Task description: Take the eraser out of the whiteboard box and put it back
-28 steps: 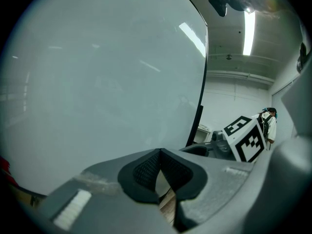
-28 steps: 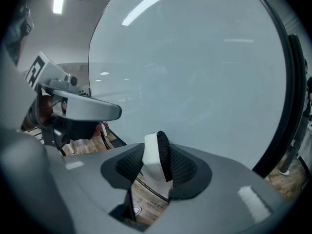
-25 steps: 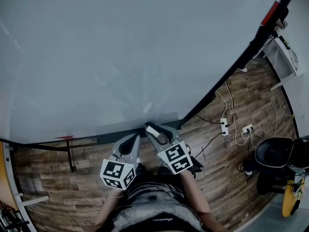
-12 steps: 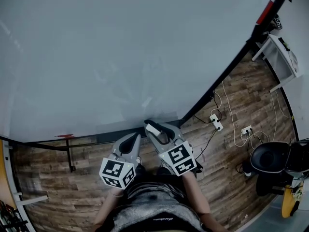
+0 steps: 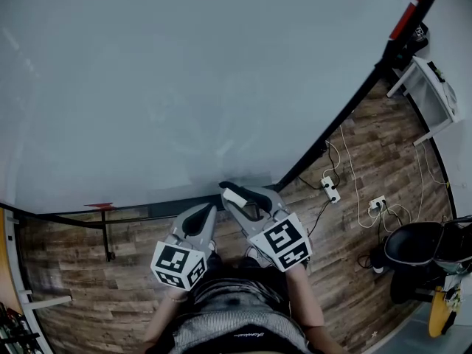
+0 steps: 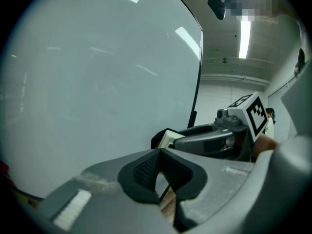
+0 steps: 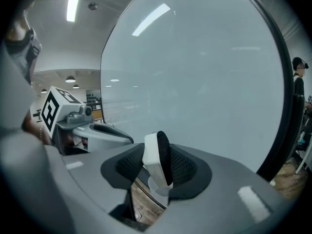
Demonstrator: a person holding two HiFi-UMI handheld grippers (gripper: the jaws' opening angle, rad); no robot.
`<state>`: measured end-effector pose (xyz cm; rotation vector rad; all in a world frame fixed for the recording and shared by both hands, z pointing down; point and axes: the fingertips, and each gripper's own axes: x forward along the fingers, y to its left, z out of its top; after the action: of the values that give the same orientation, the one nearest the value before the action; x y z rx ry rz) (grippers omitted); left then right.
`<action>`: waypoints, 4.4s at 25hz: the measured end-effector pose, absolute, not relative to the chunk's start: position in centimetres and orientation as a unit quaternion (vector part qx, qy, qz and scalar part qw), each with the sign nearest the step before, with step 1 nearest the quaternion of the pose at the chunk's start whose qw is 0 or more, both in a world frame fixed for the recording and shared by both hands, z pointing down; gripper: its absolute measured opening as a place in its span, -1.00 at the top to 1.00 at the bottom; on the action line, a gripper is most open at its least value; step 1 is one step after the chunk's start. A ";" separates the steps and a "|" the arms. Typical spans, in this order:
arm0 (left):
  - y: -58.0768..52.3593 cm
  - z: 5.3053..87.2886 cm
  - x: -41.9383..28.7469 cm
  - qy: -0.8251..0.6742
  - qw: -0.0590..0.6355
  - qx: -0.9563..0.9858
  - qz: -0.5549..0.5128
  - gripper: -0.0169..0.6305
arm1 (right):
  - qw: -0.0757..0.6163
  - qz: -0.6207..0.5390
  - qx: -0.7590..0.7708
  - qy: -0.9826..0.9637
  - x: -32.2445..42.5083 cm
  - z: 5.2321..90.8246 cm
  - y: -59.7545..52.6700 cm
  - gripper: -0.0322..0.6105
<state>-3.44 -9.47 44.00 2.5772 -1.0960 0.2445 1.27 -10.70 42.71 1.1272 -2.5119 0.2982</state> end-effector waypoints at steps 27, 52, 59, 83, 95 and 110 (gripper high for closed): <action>-8.1 43.3 -2.6 -0.397 0.144 0.901 0.096 0.94 | 0.141 0.116 0.343 -0.921 1.8 33.9 -10.2 0.40; -8.2 40.3 -2.8 -0.439 0.121 0.888 0.068 0.94 | 0.130 0.113 0.315 -0.933 2.1 33.2 -10.1 0.41; -8.3 39.8 -3.5 -0.444 0.111 0.887 0.065 0.94 | 0.123 0.114 0.324 -0.931 2.2 33.0 -10.2 0.41; -8.3 39.1 -2.3 -0.432 0.112 0.893 0.060 0.94 | 0.140 0.113 0.309 -0.934 2.0 33.6 -9.8 0.41; -8.1 39.4 -2.7 -0.434 0.116 0.892 0.059 0.94 | 0.145 0.112 0.313 -0.932 2.0 34.0 -10.2 0.41; -8.3 40.2 -3.1 -0.436 0.127 0.889 0.064 0.94 | 0.163 0.132 0.314 -0.926 2.0 36.6 -11.0 0.41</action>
<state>-3.10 -8.32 40.22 2.5873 -1.2689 0.1849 2.04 -11.00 36.58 0.8948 -2.6419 0.3775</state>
